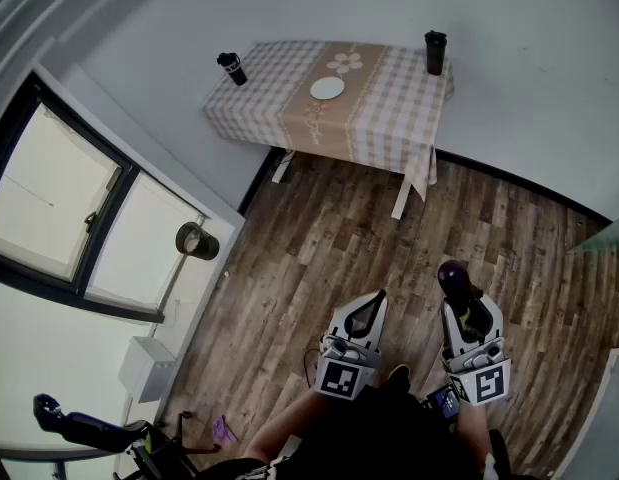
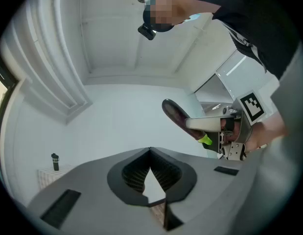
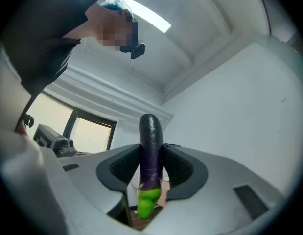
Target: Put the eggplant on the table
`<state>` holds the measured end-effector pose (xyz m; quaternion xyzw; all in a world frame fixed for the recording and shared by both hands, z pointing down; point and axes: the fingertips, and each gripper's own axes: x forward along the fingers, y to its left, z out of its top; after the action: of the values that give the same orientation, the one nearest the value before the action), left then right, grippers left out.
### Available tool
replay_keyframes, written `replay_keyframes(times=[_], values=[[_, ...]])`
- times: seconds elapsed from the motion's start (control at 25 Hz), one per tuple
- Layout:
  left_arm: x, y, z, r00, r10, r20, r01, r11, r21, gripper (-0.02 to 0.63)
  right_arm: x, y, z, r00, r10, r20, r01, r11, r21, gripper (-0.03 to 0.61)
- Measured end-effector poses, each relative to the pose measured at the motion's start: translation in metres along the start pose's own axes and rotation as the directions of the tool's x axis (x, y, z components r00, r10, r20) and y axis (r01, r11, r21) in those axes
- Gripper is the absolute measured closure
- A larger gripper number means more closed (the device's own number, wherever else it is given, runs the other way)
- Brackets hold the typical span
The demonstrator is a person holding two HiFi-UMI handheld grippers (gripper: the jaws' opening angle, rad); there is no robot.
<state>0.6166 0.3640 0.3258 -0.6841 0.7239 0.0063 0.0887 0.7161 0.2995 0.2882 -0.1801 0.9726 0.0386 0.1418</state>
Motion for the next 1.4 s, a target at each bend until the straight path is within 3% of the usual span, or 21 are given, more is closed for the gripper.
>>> replay_keyframes(times=[0.12, 0.52, 0.88, 1.08, 1.4], values=[[-0.009, 0.031, 0.001, 1.000, 0.023, 0.019, -0.022, 0.999, -0.025, 0.612, 0.027, 0.024, -0.010, 1.000, 0.008, 0.007, -0.008, 1.000, 0.025, 0.413], [-0.014, 0.176, 0.003, 0.997, 0.041, 0.068, -0.042, 0.999, 0.024, 0.612, 0.166, 0.085, -0.029, 0.997, 0.062, 0.047, -0.062, 0.998, 0.003, 0.413], [-0.015, 0.316, -0.019, 0.999, 0.021, 0.035, -0.023, 0.998, 0.056, 0.612, 0.294, 0.112, -0.052, 0.998, -0.014, 0.058, 0.016, 0.999, -0.038, 0.413], [0.026, 0.364, -0.034, 0.997, 0.056, 0.054, -0.056, 0.998, 0.001, 0.612, 0.344, 0.085, -0.066, 0.999, -0.026, 0.038, 0.028, 0.998, -0.053, 0.413], [0.136, 0.446, -0.062, 0.996, 0.047, 0.072, -0.050, 0.998, 0.043, 0.612, 0.453, 0.011, -0.111, 0.997, -0.046, 0.068, 0.050, 0.997, -0.058, 0.413]])
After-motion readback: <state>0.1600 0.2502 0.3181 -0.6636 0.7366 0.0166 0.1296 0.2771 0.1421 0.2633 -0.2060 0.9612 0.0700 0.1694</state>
